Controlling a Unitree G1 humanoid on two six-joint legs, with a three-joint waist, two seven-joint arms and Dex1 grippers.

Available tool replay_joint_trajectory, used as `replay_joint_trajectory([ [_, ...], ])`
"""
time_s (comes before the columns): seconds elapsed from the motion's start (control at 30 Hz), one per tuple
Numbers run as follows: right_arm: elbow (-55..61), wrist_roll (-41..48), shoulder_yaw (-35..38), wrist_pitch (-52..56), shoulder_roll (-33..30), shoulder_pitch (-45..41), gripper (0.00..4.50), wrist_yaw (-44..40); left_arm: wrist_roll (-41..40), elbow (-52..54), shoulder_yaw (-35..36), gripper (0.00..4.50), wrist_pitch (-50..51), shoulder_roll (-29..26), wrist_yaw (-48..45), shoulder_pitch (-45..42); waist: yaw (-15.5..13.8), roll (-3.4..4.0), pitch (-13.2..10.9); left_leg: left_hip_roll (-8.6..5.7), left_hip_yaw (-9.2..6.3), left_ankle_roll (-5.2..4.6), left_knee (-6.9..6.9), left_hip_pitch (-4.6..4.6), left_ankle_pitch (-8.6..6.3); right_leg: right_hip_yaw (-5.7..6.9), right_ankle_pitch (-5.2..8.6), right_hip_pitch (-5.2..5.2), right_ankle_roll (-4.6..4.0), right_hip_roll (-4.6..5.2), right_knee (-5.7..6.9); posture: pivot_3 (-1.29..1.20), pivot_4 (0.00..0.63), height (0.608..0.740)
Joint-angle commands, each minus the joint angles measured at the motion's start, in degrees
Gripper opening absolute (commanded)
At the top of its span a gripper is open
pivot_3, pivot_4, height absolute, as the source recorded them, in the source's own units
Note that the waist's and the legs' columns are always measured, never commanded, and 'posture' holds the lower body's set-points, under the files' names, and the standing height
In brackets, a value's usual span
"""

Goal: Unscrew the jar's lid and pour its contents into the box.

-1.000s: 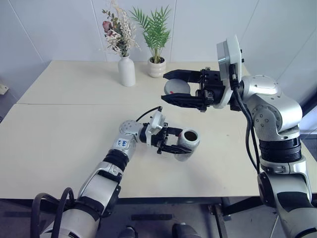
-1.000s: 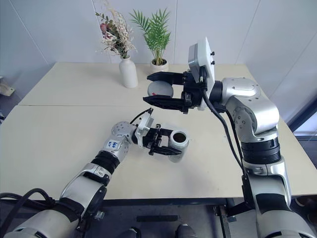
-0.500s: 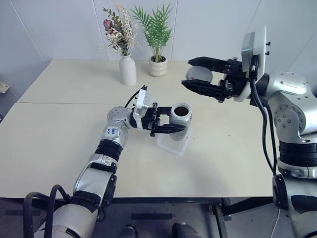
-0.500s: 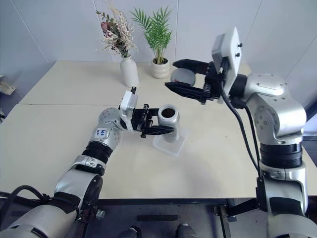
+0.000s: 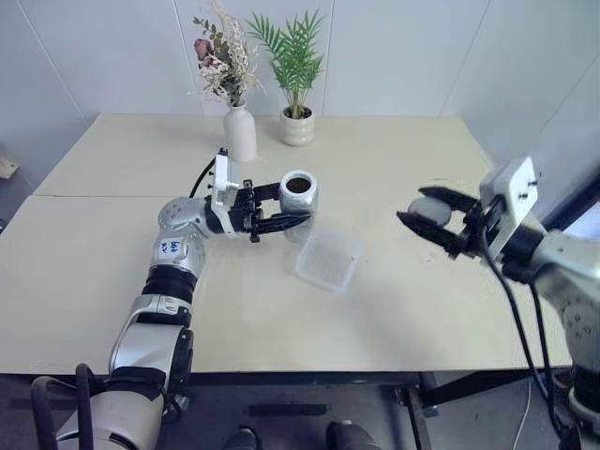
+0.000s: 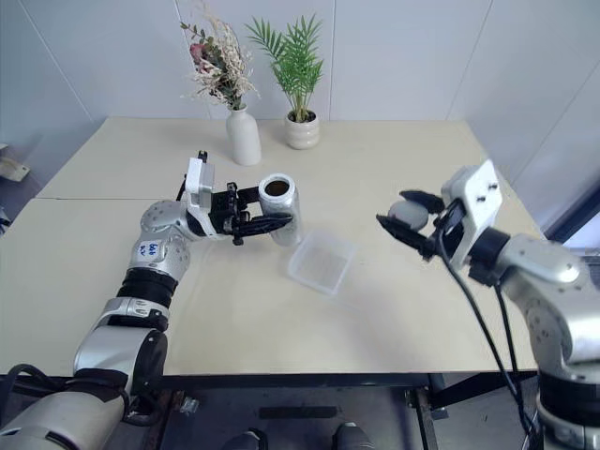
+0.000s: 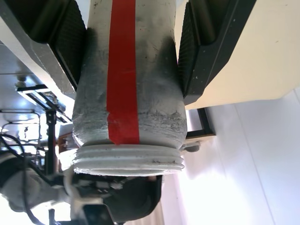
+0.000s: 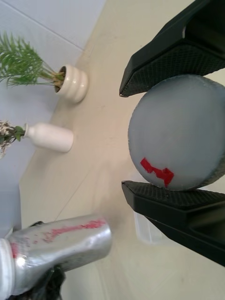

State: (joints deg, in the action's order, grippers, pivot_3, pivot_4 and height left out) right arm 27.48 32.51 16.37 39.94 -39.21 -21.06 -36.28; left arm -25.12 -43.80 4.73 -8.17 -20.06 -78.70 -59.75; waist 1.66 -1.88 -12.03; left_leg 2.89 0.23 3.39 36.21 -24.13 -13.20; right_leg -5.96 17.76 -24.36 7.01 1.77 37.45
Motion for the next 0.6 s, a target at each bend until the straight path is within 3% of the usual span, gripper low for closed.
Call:
replay_joint_trajectory([
  [0.03,2.07,-3.97,-0.96,-2.36,4.01,6.43,2.57,6.31,0.37,-0.03,1.49,2.28,0.08,-1.12,0.71,0.42,0.06,-0.01,0.00,0.00,0.00,0.01,0.00,0.00,0.00,-0.01,0.00,0.00,0.00,0.00,0.01,0.00,0.150,0.740],
  [0.23,-5.01,-11.26,-3.96,-9.00,10.66,12.16,2.57,12.27,2.15,-7.24,2.44,2.28,-3.04,-1.63,0.92,-2.68,0.16,-0.01,0.00,-0.03,0.13,-0.06,0.06,0.03,0.07,-0.15,-0.16,-0.01,0.05,-0.02,0.02,0.00,0.150,0.740],
  [0.57,-16.50,-15.74,-5.44,-13.35,15.40,10.55,2.57,15.97,4.53,-16.28,3.92,2.28,-7.22,-1.01,1.85,-7.57,0.20,-0.01,0.00,-0.03,0.19,-0.11,-0.01,0.03,0.14,-0.22,-0.30,-0.02,0.11,-0.05,-0.04,0.00,0.150,0.740],
  [0.6,-16.72,-15.97,-5.30,-12.55,15.53,10.06,2.92,16.77,4.75,-16.58,4.04,2.28,-7.53,-1.01,1.79,-7.78,0.21,-0.01,0.00,-0.03,0.19,-0.11,-0.01,0.02,0.15,-0.23,-0.30,-0.06,0.11,-0.06,-0.04,0.00,0.150,0.740],
])
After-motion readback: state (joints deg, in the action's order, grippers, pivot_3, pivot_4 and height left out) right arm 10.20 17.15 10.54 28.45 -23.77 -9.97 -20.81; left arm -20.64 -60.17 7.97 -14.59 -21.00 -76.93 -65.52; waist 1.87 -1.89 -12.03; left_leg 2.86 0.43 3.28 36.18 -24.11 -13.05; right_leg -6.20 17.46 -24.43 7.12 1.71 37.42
